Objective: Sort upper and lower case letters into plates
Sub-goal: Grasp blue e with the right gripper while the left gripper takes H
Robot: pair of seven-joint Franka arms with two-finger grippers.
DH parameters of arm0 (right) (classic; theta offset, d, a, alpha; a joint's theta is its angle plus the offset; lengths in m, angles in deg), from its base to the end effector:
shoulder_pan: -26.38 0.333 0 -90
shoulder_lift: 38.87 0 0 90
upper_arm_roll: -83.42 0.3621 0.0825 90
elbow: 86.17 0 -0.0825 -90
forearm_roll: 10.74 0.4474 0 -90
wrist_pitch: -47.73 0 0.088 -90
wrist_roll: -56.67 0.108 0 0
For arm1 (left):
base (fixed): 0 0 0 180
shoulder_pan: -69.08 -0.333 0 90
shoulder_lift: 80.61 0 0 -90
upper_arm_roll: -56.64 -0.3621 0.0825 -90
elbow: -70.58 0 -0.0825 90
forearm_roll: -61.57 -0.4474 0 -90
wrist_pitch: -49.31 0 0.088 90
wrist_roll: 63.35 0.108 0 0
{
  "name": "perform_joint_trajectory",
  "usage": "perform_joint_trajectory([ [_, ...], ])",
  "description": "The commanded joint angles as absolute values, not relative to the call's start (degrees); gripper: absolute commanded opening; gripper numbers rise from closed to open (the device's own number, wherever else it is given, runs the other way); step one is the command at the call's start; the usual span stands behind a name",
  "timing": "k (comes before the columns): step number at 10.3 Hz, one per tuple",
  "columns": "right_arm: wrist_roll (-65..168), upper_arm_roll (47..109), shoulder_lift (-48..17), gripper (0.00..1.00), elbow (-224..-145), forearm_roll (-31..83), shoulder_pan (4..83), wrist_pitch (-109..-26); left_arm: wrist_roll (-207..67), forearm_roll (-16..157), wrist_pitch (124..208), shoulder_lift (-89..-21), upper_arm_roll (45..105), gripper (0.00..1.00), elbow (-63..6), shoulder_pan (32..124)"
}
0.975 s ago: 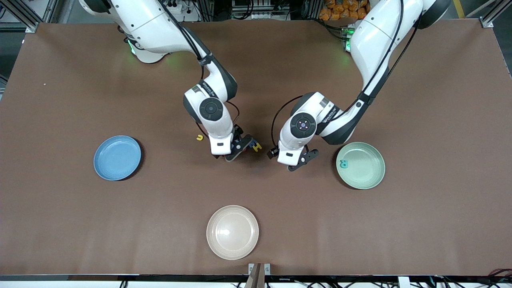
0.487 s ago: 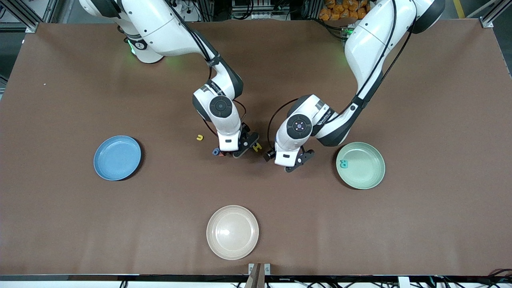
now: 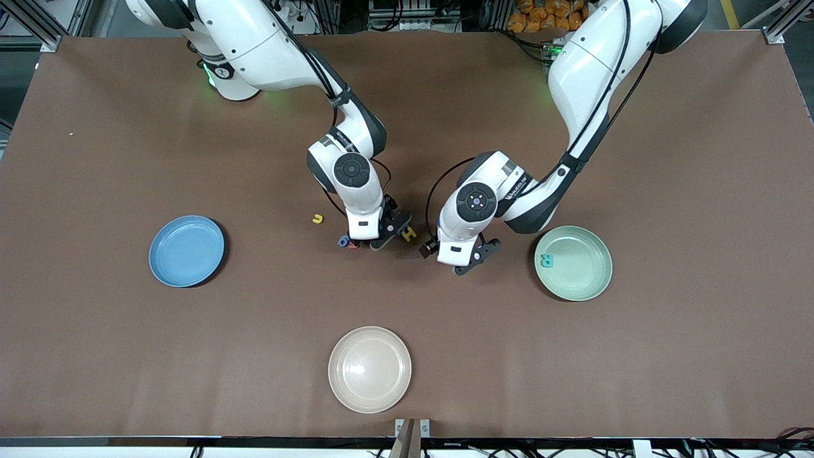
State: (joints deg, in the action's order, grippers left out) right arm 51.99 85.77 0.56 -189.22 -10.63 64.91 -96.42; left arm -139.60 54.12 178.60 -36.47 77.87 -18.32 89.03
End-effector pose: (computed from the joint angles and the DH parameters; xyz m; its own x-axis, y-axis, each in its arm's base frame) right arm 0.5478 0.4716 0.1507 0.7081 0.7054 0.0316 0.7061 -0.7077 -0.0247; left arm 0.6184 -0.4772 0.2075 0.8033 0.5753 -0.1539 0.5852 -0.8105 0.0247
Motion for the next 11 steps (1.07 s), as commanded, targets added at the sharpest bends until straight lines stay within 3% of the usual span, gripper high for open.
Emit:
perform_joint_trajectory([
  [1, 53.2, 85.5, 0.5, 1.00, -190.5, -10.6, 65.2, -97.5, -140.1, 54.6, 178.8, -36.0, 77.1, 1.00, -17.3, 89.9],
  [2, 53.2, 85.5, 0.4, 1.00, -190.5, -10.6, 65.3, -97.6, -140.1, 54.6, 178.8, -36.0, 77.1, 1.00, -17.3, 89.9],
  [3, 53.4, 85.5, 0.5, 0.85, -190.5, -10.6, 65.3, -97.6, -140.1, 54.6, 178.8, -36.0, 77.1, 1.00, -17.3, 89.9],
  [4, 53.8, 85.5, 0.4, 0.11, -190.4, -10.6, 65.2, -97.6, -140.0, 54.6, 178.8, -36.0, 77.1, 1.00, -17.3, 89.9],
  [5, 54.8, 85.5, 0.4, 0.00, -190.4, -10.6, 65.2, -97.6, -140.0, 54.6, 178.8, -36.0, 77.1, 1.00, -17.3, 89.9],
  [11, 58.9, 85.5, -4.6, 0.00, -190.1, -10.6, 64.5, -92.1, -140.8, 54.9, 178.9, -35.2, 77.1, 1.00, -15.6, 91.4],
])
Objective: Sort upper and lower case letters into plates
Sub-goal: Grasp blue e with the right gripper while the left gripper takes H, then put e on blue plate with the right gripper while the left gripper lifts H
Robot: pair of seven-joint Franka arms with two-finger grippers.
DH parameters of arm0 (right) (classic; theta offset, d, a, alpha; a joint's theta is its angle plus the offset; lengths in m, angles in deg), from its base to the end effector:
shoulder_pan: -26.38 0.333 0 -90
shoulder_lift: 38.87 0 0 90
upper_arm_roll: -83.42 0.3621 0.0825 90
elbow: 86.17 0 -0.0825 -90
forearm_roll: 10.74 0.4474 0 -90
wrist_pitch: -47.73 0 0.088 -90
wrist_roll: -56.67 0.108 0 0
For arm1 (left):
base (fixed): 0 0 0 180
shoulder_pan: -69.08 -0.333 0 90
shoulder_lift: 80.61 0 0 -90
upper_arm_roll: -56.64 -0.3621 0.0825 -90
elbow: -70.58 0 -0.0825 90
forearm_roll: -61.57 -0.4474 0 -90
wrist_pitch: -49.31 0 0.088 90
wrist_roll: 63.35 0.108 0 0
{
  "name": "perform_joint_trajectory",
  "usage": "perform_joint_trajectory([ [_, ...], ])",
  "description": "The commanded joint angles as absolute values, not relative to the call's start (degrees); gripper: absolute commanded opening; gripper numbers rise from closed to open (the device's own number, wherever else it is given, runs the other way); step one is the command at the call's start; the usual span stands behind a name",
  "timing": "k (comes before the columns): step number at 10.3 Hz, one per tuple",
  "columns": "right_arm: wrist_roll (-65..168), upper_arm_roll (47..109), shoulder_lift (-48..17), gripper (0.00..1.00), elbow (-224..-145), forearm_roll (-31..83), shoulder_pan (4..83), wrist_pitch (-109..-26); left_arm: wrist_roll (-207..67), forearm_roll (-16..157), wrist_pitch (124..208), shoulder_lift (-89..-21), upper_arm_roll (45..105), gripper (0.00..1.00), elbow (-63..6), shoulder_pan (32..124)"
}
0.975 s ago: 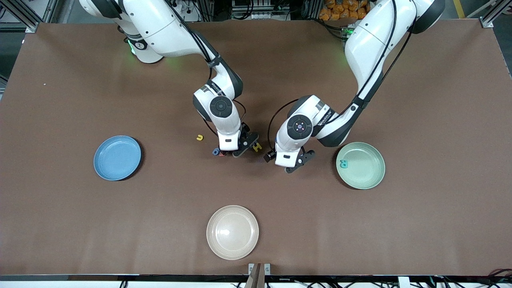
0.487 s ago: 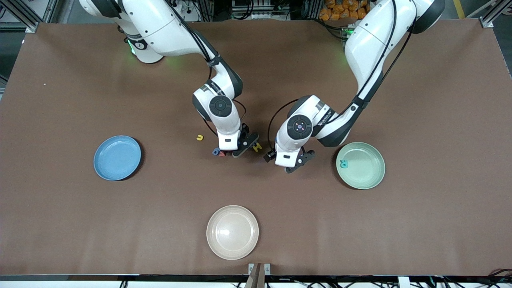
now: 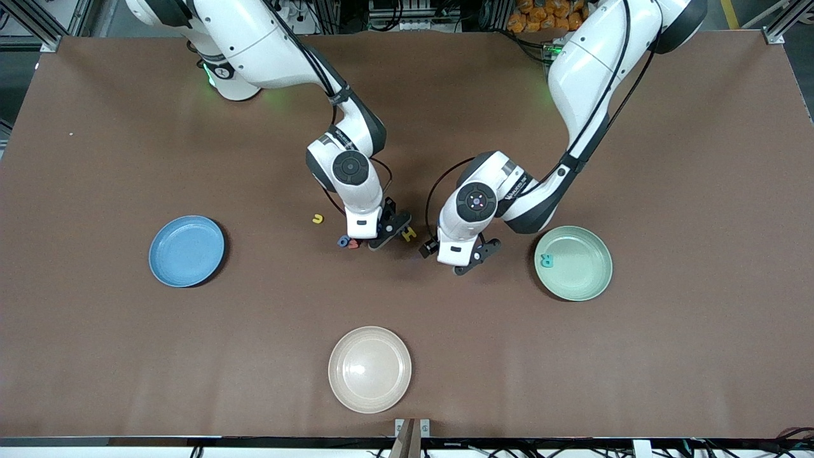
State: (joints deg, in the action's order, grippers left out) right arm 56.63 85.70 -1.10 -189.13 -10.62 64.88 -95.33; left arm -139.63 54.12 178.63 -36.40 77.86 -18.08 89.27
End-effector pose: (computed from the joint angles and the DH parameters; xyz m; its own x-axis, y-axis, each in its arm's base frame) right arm 0.5515 0.4729 0.1706 0.7633 0.6448 0.0410 0.6459 -0.7630 -0.0257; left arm 0.6178 -0.4801 0.2086 0.8051 0.5731 -0.1531 0.5832 -0.8118 0.0279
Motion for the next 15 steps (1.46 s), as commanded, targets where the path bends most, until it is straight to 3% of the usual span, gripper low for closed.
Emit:
perform_joint_trajectory([
  [1, 60.0, 85.4, -6.4, 0.00, -190.1, -10.6, 63.9, -89.2, -140.8, 54.8, 179.1, -34.3, 77.1, 1.00, -14.5, 92.7],
  [5, 62.6, 83.8, -12.2, 0.00, -190.1, -11.4, 58.4, -81.4, -146.6, 55.0, 182.3, -30.2, 71.5, 1.00, -10.7, 101.1],
  [7, 62.0, 78.6, -13.3, 0.00, -190.2, -11.4, 55.8, -77.5, -149.6, 55.0, 182.3, -28.5, 67.9, 1.00, -9.1, 104.8],
  [10, 61.3, 72.5, -13.1, 0.00, -190.5, -11.4, 51.4, -73.7, -149.8, 55.1, 182.3, -27.9, 67.4, 1.00, -9.2, 105.5],
  [13, 47.6, 72.3, -12.9, 0.00, -190.6, -11.4, 38.6, -71.8, -151.2, 55.1, 182.3, -27.9, 67.4, 1.00, -9.2, 106.5],
  [15, 44.5, 72.3, -12.5, 0.00, -190.7, -11.4, 34.7, -70.9, -151.2, 54.9, 182.3, -27.9, 67.4, 0.96, -9.3, 107.1],
])
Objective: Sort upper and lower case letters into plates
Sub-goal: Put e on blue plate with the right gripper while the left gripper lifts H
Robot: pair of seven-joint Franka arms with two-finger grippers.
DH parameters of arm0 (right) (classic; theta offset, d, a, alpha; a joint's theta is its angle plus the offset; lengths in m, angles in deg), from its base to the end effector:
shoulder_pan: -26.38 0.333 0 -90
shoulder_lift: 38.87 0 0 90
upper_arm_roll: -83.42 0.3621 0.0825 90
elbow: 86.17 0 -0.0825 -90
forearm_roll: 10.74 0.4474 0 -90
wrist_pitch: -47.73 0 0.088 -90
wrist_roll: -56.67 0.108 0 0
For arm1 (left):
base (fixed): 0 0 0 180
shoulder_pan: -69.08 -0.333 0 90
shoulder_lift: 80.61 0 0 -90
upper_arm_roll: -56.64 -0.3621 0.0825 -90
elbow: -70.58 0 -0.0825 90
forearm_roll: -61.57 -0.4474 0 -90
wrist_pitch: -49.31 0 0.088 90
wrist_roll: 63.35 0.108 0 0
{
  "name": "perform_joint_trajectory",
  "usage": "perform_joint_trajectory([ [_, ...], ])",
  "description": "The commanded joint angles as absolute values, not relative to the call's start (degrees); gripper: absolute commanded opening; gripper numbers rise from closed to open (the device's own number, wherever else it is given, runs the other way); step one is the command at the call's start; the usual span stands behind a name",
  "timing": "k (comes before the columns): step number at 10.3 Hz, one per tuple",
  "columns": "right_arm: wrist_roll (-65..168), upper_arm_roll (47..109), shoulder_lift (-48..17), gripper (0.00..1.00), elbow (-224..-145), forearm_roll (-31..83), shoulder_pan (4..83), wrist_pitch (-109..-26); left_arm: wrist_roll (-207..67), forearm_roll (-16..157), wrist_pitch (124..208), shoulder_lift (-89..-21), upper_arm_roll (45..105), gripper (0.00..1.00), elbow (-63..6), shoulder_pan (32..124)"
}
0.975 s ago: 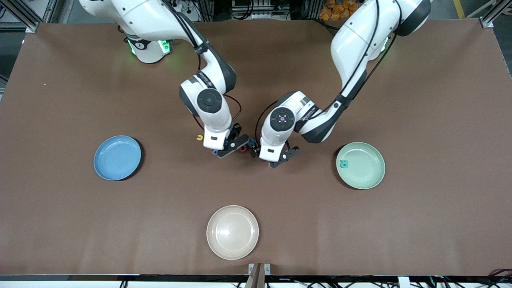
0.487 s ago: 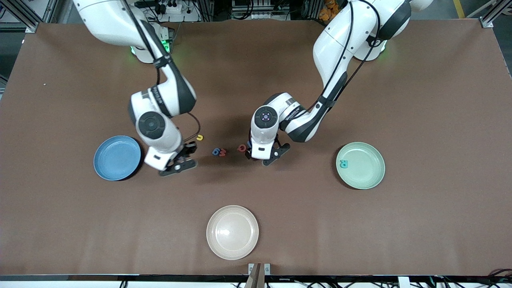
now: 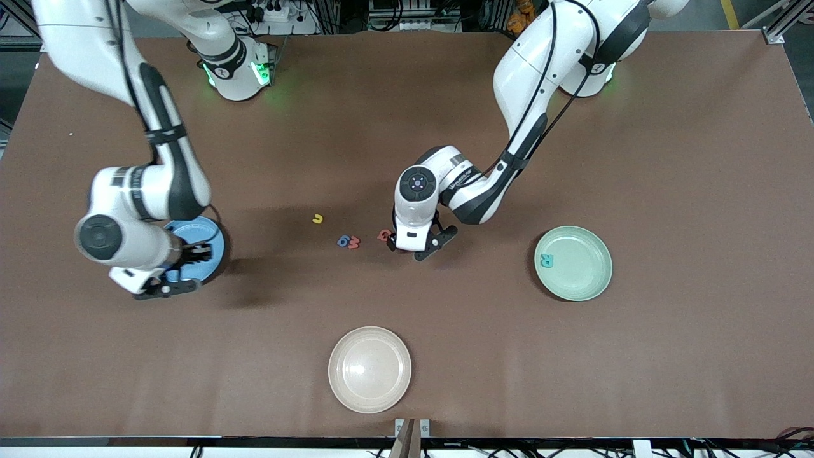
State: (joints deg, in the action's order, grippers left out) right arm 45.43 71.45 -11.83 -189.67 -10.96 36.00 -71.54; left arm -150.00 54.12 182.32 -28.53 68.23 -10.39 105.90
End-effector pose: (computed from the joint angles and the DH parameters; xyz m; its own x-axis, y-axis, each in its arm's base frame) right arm 0.6972 -0.0189 0.2732 0.9663 0.1605 -0.2015 0.1755 -0.9827 0.0591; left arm 0.5634 -0.5820 0.1475 0.7907 0.6091 -0.0615 0.6112 -0.7912 0.0227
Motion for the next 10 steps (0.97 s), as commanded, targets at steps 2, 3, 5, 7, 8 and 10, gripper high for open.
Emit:
perform_joint_trajectory([
  [2, 45.0, 72.4, -11.2, 0.29, -190.6, -11.0, 33.0, -70.9, -151.2, 55.0, 182.3, -27.9, 67.4, 0.81, -9.4, 107.1],
  [3, 45.1, 72.5, -10.8, 0.99, -190.6, -10.7, 32.8, -70.8, -151.2, 55.2, 182.3, -27.9, 67.4, 0.69, -9.4, 107.0],
  [5, 44.5, 72.6, -10.8, 1.00, -190.6, -10.5, 32.8, -69.3, -151.2, 55.3, 182.3, -27.9, 67.4, 0.53, -9.4, 107.0],
  [7, 44.7, 73.3, -10.9, 1.00, -190.5, -10.5, 33.9, -69.0, -151.2, 55.3, 182.3, -27.9, 67.4, 0.27, -9.5, 106.8],
  [8, 45.2, 74.8, -11.2, 1.00, -189.7, -9.9, 34.8, -67.7, -150.9, 55.2, 182.2, -28.0, 67.4, 0.14, -9.4, 106.5],
  [10, 44.5, 76.3, -11.4, 1.00, -188.0, -8.2, 38.3, -66.8, -145.8, 54.9, 179.9, -29.4, 67.8, 0.04, -9.4, 102.5],
])
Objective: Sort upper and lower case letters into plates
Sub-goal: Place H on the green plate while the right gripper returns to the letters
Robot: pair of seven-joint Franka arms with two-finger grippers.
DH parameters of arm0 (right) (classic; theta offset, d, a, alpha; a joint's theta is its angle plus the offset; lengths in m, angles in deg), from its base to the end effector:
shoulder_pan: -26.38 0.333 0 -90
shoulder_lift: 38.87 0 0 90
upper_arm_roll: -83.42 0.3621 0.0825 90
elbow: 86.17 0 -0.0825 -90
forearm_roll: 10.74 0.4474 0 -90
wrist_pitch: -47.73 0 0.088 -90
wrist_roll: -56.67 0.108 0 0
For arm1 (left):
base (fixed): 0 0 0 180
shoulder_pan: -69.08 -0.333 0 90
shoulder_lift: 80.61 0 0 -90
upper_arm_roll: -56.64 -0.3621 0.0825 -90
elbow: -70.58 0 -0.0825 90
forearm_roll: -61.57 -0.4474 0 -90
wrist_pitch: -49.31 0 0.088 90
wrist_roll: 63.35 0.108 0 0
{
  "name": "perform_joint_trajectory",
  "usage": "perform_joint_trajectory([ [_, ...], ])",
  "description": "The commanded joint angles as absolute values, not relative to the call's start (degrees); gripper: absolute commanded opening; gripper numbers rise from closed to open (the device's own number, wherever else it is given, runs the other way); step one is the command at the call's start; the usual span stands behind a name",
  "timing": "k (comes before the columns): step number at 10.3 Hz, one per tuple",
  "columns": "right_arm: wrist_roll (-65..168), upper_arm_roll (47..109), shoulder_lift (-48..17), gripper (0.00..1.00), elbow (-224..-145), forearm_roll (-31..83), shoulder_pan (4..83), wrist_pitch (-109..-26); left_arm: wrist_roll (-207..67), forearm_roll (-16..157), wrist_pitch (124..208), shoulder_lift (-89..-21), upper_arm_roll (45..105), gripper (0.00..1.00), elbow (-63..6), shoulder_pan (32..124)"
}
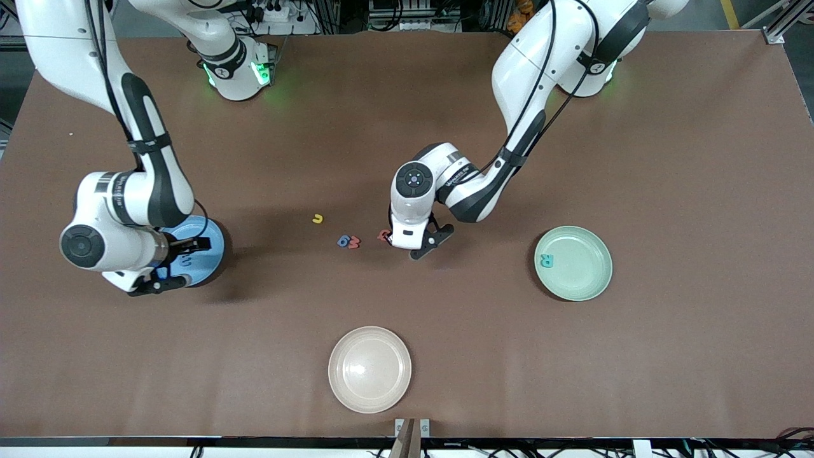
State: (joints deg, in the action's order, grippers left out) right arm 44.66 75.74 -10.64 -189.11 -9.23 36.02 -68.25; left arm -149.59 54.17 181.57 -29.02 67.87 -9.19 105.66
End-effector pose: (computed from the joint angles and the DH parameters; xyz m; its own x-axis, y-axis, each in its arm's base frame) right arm 0.6913 0.0313 0.2560 0.9382 0.2278 -0.2607 0.2330 -0.9724 -0.0112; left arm 0.5751 -0.5805 0.1624 0.7892 0.6119 -0.0527 0.6139 -0.7885 0.0374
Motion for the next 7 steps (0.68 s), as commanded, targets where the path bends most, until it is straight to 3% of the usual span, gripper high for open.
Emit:
perform_joint_trajectory([
  [1, 45.2, 77.1, -11.5, 1.00, -187.2, -8.0, 41.0, -66.8, -137.4, 55.1, 176.1, -30.2, 68.1, 0.04, -9.4, 100.2],
  [7, 45.1, 77.5, -9.3, 1.00, -186.5, -8.1, 59.0, -77.1, -98.9, 55.2, 158.4, -36.5, 68.2, 0.05, -10.0, 85.4],
])
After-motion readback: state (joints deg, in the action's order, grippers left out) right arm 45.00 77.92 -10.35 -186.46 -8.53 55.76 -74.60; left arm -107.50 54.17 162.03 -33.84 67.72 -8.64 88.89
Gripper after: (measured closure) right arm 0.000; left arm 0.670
